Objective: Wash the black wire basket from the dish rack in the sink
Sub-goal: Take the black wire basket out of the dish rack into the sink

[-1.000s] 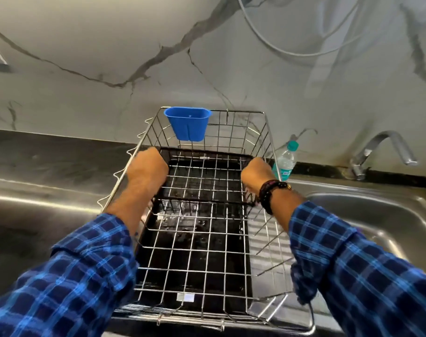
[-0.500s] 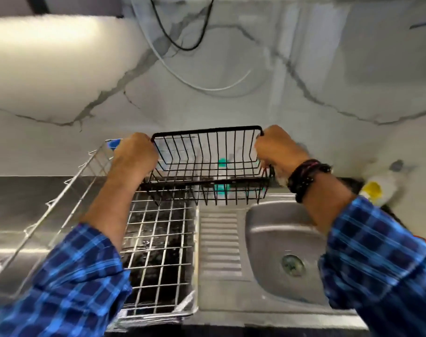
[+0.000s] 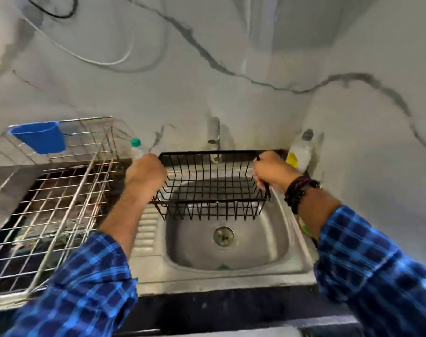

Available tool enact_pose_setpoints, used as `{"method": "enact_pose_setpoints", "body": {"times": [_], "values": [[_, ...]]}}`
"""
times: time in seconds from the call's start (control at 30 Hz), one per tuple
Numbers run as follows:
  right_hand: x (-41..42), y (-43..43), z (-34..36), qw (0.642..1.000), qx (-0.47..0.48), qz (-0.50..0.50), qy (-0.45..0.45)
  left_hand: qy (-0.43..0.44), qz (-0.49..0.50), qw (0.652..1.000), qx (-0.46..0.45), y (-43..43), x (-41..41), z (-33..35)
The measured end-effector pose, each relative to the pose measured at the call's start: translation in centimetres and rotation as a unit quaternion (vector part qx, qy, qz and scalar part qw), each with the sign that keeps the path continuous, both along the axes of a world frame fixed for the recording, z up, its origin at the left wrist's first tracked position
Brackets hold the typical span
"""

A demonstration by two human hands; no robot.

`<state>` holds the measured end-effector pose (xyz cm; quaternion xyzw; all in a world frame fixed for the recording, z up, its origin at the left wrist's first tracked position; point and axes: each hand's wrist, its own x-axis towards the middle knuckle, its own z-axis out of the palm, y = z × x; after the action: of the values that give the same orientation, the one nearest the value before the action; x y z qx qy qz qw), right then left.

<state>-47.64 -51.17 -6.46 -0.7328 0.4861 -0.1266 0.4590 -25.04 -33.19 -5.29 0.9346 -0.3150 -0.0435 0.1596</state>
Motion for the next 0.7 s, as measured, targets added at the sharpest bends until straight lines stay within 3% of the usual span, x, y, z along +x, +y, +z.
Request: {"method": "enact_pose_setpoints", "body": {"times": [0.2, 0.37, 0.7], "values": [[-2.0, -1.9, -11.3, 0.99, 0.099, -0.096, 0.015, 0.222, 0.044, 0.969, -0.1, -2.8, -3.4, -9.5], [-2.0, -3.9, -21.3, 0.981, 0.119, -0.151, 0.039, 0.284, 0.064, 0.954, -0.074, -4.5, -2.8, -17.9], [1.5, -7.7, -28.6, 0.984, 0.067, -0.126, 0.103, 0.358, 0.088, 0.927, -0.068, -7.6, -0.3, -24.9]]}}
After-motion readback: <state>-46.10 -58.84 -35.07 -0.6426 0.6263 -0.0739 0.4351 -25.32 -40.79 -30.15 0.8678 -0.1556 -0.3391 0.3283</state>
